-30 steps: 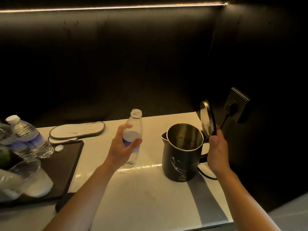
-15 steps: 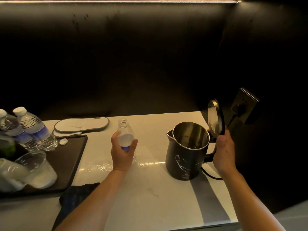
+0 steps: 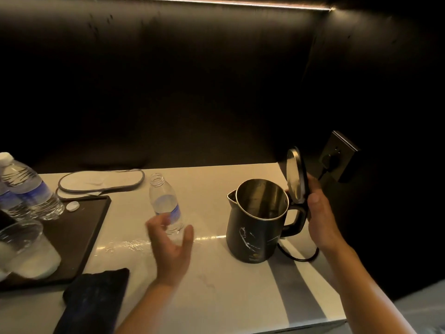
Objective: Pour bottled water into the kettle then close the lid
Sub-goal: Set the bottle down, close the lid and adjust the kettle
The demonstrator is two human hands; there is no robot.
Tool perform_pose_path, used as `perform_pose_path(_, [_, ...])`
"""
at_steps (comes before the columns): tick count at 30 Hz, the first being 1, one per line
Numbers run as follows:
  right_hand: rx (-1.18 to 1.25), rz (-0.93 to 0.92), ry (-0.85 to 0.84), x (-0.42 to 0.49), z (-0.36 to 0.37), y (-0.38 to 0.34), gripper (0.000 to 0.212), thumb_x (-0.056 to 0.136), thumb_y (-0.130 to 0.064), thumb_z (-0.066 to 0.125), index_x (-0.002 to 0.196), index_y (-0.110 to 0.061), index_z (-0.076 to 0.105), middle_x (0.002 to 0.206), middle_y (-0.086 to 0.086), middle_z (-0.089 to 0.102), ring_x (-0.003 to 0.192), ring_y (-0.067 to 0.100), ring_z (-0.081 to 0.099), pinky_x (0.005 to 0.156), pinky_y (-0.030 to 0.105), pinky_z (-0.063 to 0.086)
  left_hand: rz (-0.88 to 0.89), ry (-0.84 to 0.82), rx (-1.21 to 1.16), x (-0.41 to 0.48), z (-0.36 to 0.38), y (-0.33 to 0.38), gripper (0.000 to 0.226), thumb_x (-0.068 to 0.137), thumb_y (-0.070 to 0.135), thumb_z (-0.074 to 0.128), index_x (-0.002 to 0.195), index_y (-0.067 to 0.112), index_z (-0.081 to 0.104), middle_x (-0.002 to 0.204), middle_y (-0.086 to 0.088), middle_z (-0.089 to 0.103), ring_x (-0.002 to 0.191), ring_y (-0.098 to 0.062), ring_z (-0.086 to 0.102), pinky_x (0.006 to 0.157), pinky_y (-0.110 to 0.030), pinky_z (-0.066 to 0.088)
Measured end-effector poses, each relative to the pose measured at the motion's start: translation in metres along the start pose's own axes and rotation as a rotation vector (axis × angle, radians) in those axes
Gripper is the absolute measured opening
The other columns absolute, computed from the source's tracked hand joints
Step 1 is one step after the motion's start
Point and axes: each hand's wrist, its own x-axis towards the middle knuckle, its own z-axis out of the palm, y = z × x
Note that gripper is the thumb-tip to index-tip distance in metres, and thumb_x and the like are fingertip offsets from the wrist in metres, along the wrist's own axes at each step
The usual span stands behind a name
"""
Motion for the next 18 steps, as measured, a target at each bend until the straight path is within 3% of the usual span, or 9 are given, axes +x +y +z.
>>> perform_pose_path(2, [-0.054,-0.003,-0.046,0.007,-0.007,-0.007,0.074,0.087,-0.078,0.04,0.152,-0.042,0.038,0.142,0.007,0.054,0.125,0.013,0.057,0.101,0.04,0.048,-0.109,-0.288,-0.059,-0.004,0.018,0.022,0.05,0.086,0.051,0.061,0.127,0.024,0.052,0.12,0.001,0.06,0.108,-0.006,0.058,0.089,-0.032,0.051])
perform_pose_path(4, [-0.083,-0.017,-0.091,0.012,-0.007,-0.013,0.073,0.087,-0.077,0.039,0.153,-0.046,0.034,0.138,0.005,0.056,0.119,0.005,0.059,0.09,0.031,0.052,-0.251,-0.567,-0.116,0.003,0.037,0.041,0.052,0.091,0.062,0.05,0.138,0.041,0.044,0.139,0.013,0.056,0.125,-0.004,0.055,0.096,-0.021,0.049])
perform_pose_path(6, [-0.106,-0.027,-0.129,0.015,-0.007,-0.018,0.08,0.083,-0.086,0.04,0.153,-0.049,0.031,0.137,0.003,0.055,0.117,0.002,0.059,0.086,0.028,0.049,-0.34,-0.719,-0.257,0.008,0.056,0.053,0.048,0.096,0.059,0.043,0.142,0.048,0.04,0.148,0.018,0.05,0.134,-0.003,0.051,0.098,-0.014,0.047])
perform_pose_path(9, [-0.212,-0.078,-0.19,0.017,-0.003,-0.021,0.069,0.089,-0.079,0.038,0.152,-0.051,0.028,0.147,-0.007,0.039,0.117,-0.003,0.053,0.088,0.033,0.052,-0.354,-0.741,-0.313,0.008,0.07,0.059,0.042,0.097,0.056,0.043,0.139,0.051,0.043,0.147,0.016,0.053,0.133,-0.004,0.052,0.101,-0.02,0.049])
perform_pose_path(12, [-0.635,-0.173,-0.253,0.018,0.007,-0.016,0.082,0.086,-0.088,0.028,0.156,-0.044,0.024,0.153,-0.02,0.026,0.13,0.014,0.043,0.099,0.044,0.047,-0.37,-0.725,-0.302,0.004,0.071,0.059,0.039,0.096,0.059,0.043,0.135,0.055,0.042,0.144,0.016,0.054,0.127,0.007,0.053,0.093,-0.01,0.048])
perform_pose_path(15, [-0.857,-0.182,-0.235,0.021,0.013,-0.013,0.089,0.083,-0.092,0.022,0.157,-0.044,0.021,0.159,-0.021,0.023,0.138,0.018,0.037,0.102,0.043,0.037,-0.384,-0.737,-0.272,0.005,0.071,0.059,0.035,0.096,0.06,0.041,0.131,0.059,0.042,0.14,0.02,0.054,0.118,0.018,0.053,0.085,-0.002,0.045])
perform_pose_path(18, [-0.947,-0.183,-0.254,0.023,0.015,-0.013,0.093,0.081,-0.094,0.023,0.157,-0.041,0.023,0.16,-0.017,0.025,0.134,0.018,0.043,0.099,0.039,0.041,-0.401,-0.742,-0.299,0.007,0.071,0.061,0.039,0.095,0.06,0.041,0.134,0.057,0.041,0.142,0.017,0.055,0.123,0.009,0.054,0.087,-0.005,0.046])
